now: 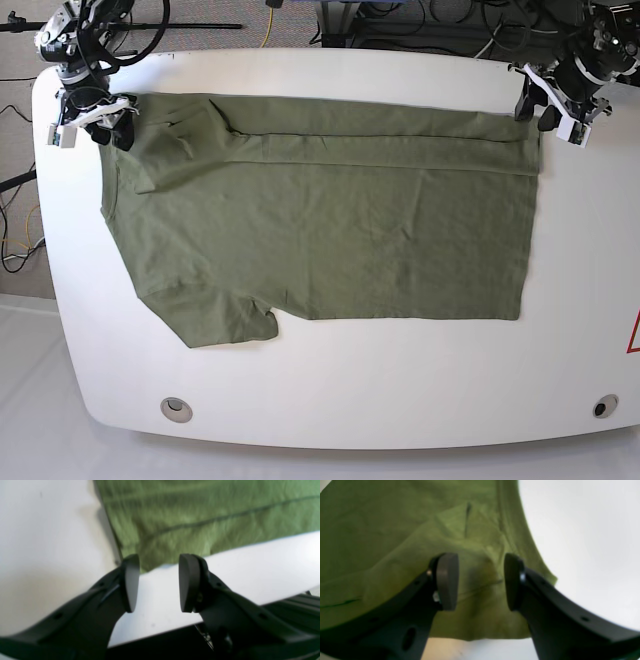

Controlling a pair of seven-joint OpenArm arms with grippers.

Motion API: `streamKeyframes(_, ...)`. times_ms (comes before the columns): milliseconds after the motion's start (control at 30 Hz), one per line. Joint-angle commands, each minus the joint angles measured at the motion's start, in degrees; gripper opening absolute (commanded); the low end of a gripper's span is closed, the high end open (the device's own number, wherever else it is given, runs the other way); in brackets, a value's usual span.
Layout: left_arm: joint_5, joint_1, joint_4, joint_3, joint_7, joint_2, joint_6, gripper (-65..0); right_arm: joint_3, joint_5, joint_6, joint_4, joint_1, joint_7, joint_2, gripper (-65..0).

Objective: Fold the T-shirt properly
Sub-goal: 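Lower both open grippers onto the folded edge of the green shirt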

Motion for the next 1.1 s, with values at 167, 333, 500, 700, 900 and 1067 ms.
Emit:
streamKeyframes(167, -3.20, 0.19, 2.53, -0.84, -1.89, -0.40, -0.05, -41.5, -0.45, 0.43, 0.34, 3.94, -0.65, 1.25, 1.22, -37.3)
streamKeyframes(333, -2.62, -0.16, 2.32, -1.55, -1.87, 0.11, -0.03, -41.4, -0.87, -0.20, 0.34, 4.04, -0.59, 1.20, 1.10, -37.4)
streamKeyframes(500, -1.66, -0.65, 1.82, -1.99, -1.79, 0.55, -0.01, -41.3, -0.95, -1.18, 0.34, 3.67, -0.47, 1.12, 0.90, -37.4)
streamKeyframes(700, -2.45, -0.76, 1.97, -2.26, -2.09, 0.30, -0.04, -41.1, -0.82, -0.94, 0.34, 2.89, 0.16, 0.84, 1.18, -36.9)
streamKeyframes(900, -2.54, -1.00, 1.97, -2.57, -2.18, 0.36, 0.00, -41.2, -1.29, -0.93, 0.34, 2.25, 0.47, 0.81, 1.78, -36.9)
streamKeyframes(1067, -2.30, -1.42, 2.01, -1.97, -2.28, 0.34, 0.08, -41.1, -3.30, -1.62, 0.34, 2.41, 0.34, 0.90, 2.92, -36.7)
